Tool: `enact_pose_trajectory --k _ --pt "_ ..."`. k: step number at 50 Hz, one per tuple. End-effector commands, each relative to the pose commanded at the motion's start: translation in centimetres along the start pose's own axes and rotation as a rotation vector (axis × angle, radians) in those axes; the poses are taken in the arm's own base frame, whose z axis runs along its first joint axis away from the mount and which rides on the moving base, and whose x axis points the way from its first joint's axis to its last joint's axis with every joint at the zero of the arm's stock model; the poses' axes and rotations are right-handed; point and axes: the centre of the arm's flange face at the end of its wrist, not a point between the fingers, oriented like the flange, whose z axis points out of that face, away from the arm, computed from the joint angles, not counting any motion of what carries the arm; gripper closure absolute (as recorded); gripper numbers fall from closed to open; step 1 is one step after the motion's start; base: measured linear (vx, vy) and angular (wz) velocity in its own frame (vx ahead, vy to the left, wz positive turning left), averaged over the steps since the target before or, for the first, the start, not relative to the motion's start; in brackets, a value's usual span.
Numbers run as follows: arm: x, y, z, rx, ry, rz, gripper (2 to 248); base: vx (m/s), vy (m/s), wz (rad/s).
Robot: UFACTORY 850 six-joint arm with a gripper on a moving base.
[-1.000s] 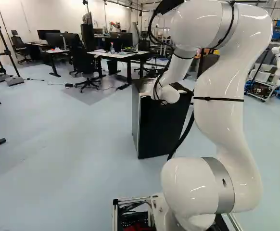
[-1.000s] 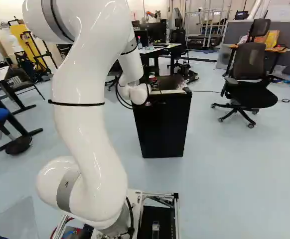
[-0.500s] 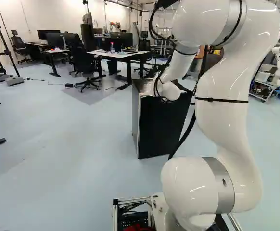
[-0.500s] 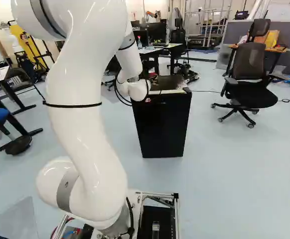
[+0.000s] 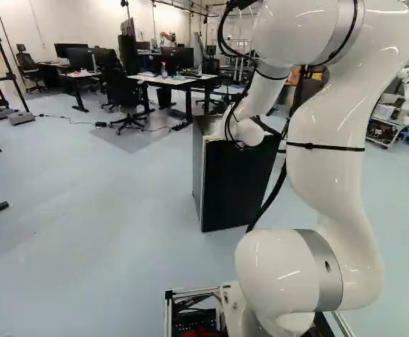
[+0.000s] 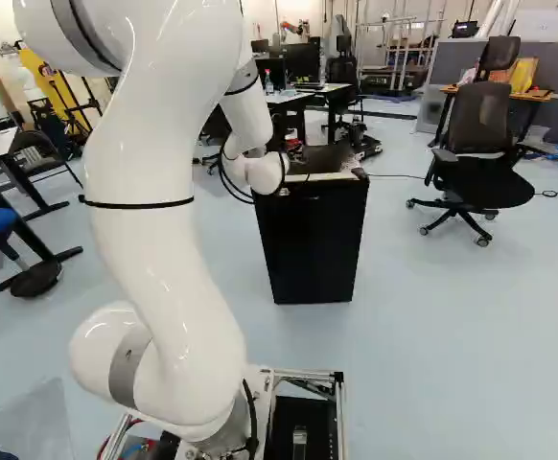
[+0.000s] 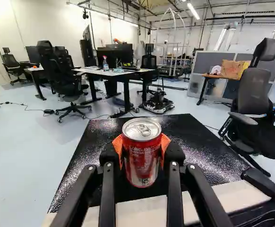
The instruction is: Grab a drink from the fridge
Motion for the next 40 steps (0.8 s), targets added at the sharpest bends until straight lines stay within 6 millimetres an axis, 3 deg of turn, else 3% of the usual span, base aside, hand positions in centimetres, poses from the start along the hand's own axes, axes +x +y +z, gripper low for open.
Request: enact_pose_trajectory --k 20,40 --pt "0.2 -0.7 -2.3 0.007 -0.018 0.002 152 0.0 0.0 0.0" --pt "0.2 -1.8 -6.4 0.02 -0.048 0.005 152 0.0 0.0 0.0"
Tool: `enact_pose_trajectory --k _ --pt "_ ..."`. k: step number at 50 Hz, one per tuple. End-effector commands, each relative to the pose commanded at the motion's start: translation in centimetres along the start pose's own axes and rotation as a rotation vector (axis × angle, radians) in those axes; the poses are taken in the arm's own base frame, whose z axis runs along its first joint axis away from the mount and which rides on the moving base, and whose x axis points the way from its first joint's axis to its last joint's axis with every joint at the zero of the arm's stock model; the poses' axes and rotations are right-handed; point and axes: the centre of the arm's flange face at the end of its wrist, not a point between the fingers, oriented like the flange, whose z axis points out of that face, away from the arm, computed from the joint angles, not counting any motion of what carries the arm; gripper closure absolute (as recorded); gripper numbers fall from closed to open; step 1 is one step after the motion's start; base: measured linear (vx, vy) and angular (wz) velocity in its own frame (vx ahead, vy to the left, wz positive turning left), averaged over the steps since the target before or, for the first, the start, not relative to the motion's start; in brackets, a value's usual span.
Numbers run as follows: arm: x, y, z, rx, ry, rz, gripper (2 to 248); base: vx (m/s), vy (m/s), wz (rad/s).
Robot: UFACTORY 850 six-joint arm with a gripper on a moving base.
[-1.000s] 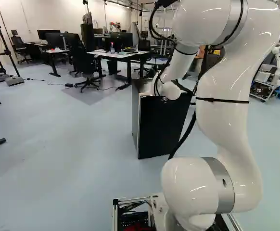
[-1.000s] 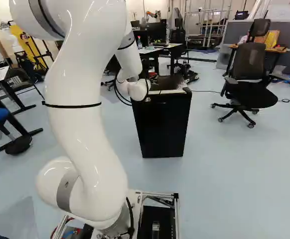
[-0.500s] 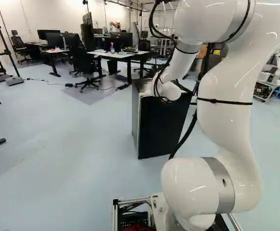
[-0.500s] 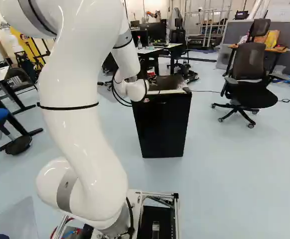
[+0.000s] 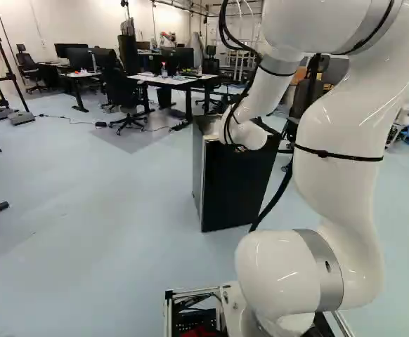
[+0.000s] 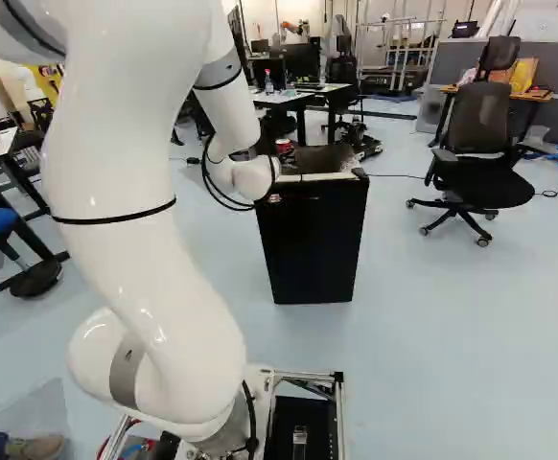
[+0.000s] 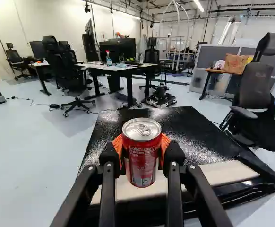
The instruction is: Grab a drink from the fridge
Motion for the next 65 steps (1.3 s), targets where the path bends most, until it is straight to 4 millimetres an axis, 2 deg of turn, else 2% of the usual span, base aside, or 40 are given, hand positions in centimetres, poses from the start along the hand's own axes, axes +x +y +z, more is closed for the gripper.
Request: enact_pose_trajectory --k 20,42,65 --pt "-0.9 -1.4 -5.8 0.018 -0.043 0.003 152 0.0 0.0 0.0" --pt "-3.0 -2.7 -12.9 0.039 -0.096 0.005 152 0.0 0.0 0.0" --pt "-5.2 -3.4 -18.2 0.055 -0.137 0.005 152 0.0 0.0 0.0"
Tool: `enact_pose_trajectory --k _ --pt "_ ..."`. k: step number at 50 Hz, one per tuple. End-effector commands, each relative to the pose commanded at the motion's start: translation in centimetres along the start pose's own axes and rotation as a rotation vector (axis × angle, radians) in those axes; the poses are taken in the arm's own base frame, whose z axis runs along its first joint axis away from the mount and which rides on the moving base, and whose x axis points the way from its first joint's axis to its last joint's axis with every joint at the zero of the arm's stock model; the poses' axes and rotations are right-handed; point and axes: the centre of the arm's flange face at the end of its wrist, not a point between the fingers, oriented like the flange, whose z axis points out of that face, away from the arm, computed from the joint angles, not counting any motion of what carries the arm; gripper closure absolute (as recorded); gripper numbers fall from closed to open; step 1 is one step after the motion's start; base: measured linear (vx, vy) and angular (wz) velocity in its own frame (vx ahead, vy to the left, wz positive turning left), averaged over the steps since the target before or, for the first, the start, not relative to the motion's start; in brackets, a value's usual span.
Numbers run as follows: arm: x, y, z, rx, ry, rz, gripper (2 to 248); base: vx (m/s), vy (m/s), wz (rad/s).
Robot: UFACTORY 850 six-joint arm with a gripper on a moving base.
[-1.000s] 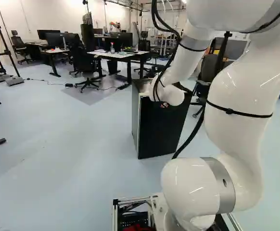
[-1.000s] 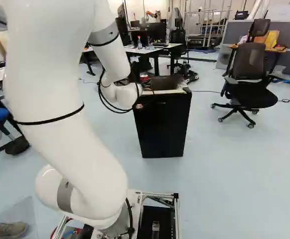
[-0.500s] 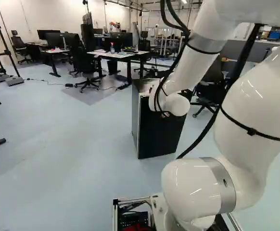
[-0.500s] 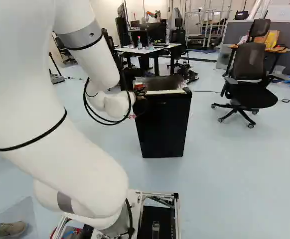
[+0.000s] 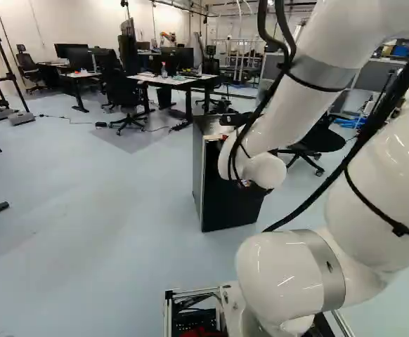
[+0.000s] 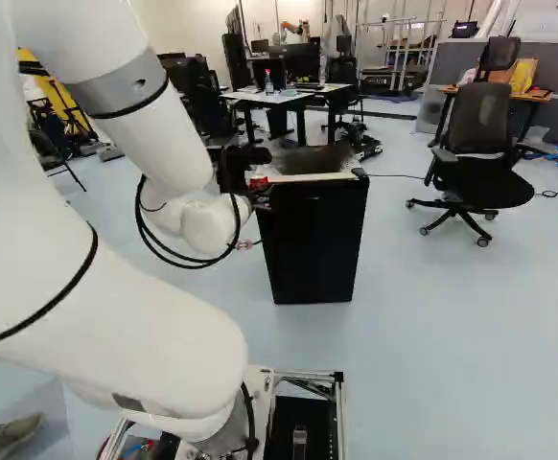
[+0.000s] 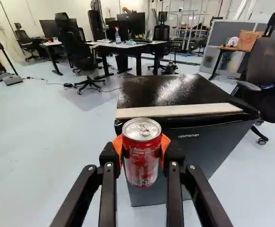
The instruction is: Grab a drink from the fridge
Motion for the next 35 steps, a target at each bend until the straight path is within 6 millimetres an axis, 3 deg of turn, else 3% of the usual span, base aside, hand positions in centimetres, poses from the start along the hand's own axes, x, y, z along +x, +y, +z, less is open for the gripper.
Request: enact_pose_trajectory --k 35 --pt "-2.5 -0.5 -3.4 0.011 -0.029 0.0 152 0.0 0.0 0.0"
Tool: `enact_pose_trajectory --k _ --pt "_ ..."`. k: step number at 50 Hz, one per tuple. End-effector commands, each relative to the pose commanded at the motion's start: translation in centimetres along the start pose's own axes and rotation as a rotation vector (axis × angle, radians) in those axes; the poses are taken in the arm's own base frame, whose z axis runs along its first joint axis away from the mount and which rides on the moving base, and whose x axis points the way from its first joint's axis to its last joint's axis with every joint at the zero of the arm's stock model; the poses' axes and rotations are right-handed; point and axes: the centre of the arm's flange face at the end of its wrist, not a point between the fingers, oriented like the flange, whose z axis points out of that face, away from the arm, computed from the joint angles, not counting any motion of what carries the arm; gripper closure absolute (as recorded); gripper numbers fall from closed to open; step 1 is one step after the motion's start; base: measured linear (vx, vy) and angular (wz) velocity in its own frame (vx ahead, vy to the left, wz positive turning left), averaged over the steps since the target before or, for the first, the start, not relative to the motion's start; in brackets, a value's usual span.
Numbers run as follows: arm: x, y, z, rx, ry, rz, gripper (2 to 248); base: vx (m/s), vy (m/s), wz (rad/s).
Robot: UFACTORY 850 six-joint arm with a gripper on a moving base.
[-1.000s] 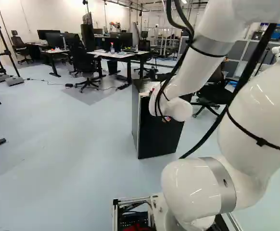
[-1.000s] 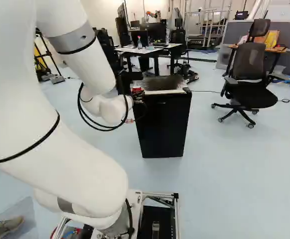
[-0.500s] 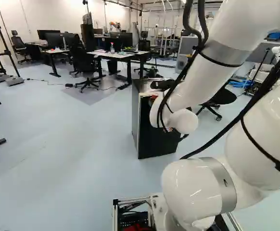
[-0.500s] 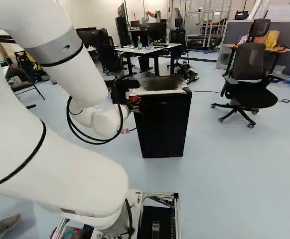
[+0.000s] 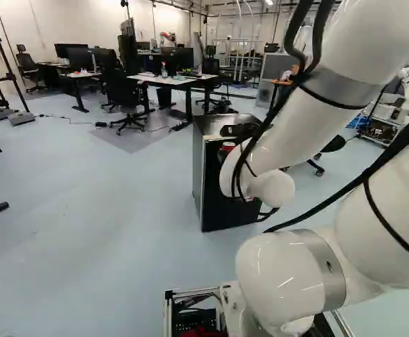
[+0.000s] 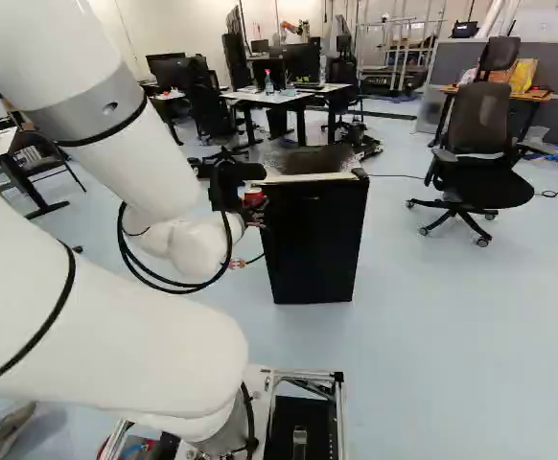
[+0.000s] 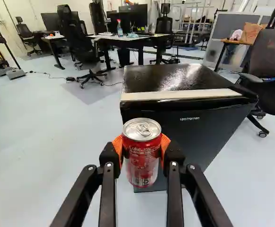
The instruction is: Grab a drink from the fridge
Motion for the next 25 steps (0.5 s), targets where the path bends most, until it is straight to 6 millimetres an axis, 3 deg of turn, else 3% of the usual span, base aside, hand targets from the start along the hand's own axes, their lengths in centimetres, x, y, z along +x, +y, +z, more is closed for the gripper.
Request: enact_pose_trajectory --k 25 --pt "-0.12 -0.02 -0.13 0.0 -0.001 0.0 152 0.0 0.0 0.0"
